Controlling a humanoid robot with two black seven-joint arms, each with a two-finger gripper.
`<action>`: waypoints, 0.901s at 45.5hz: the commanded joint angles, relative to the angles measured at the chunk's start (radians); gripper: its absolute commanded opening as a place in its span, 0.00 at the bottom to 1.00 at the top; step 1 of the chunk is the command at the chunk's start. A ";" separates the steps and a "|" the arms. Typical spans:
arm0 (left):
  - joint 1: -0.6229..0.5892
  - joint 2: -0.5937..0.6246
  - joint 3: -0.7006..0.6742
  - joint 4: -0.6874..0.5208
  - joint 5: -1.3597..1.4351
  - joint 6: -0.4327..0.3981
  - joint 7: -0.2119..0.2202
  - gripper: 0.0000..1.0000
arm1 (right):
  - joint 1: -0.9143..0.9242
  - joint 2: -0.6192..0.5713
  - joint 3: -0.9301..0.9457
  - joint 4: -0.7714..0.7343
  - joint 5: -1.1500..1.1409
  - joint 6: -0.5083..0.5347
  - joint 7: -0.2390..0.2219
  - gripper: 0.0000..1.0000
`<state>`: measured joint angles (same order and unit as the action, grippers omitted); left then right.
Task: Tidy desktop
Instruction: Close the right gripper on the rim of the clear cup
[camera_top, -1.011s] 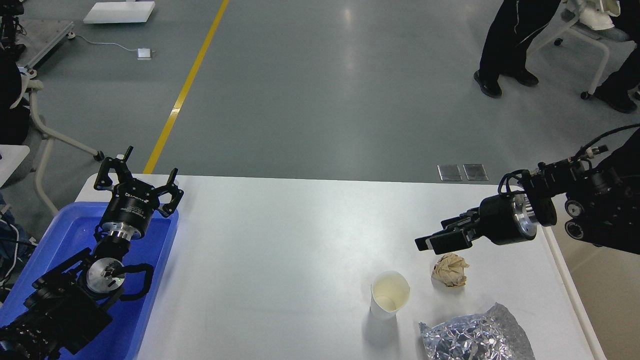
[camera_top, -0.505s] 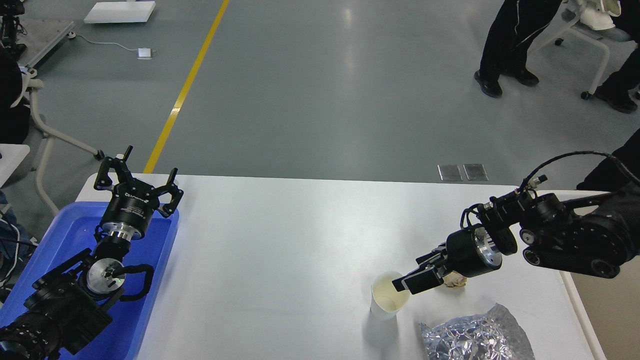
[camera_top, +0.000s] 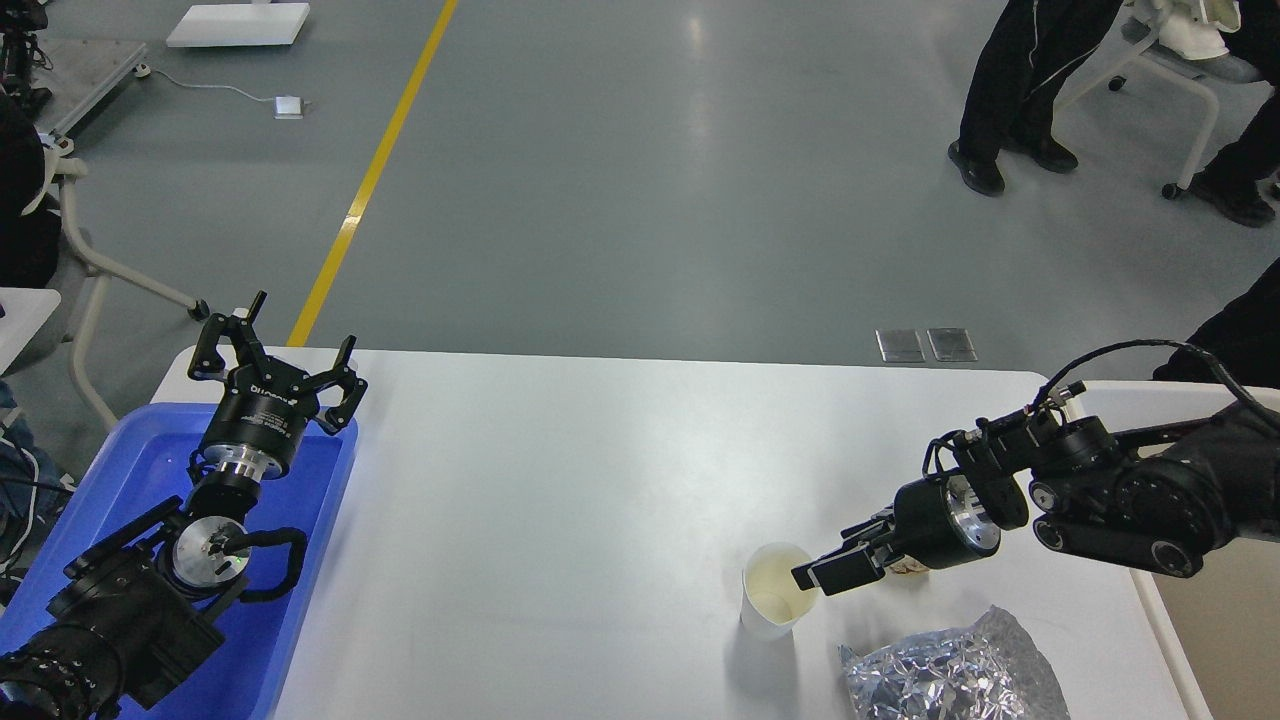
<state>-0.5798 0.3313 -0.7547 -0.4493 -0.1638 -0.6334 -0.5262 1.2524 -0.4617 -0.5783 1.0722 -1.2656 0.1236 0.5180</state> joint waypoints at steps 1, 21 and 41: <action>0.000 0.000 0.000 0.000 0.001 0.000 0.000 1.00 | -0.047 0.006 0.003 -0.058 0.002 -0.032 0.001 0.98; 0.000 0.000 0.000 0.000 0.000 0.000 0.000 1.00 | -0.093 0.061 0.006 -0.095 0.002 -0.048 0.004 0.98; 0.000 0.000 0.000 0.000 0.000 0.000 0.000 1.00 | -0.106 0.078 0.006 -0.120 -0.003 -0.068 0.007 0.15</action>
<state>-0.5798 0.3313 -0.7547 -0.4495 -0.1641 -0.6334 -0.5262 1.1526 -0.3933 -0.5652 0.9690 -1.2661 0.0686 0.5228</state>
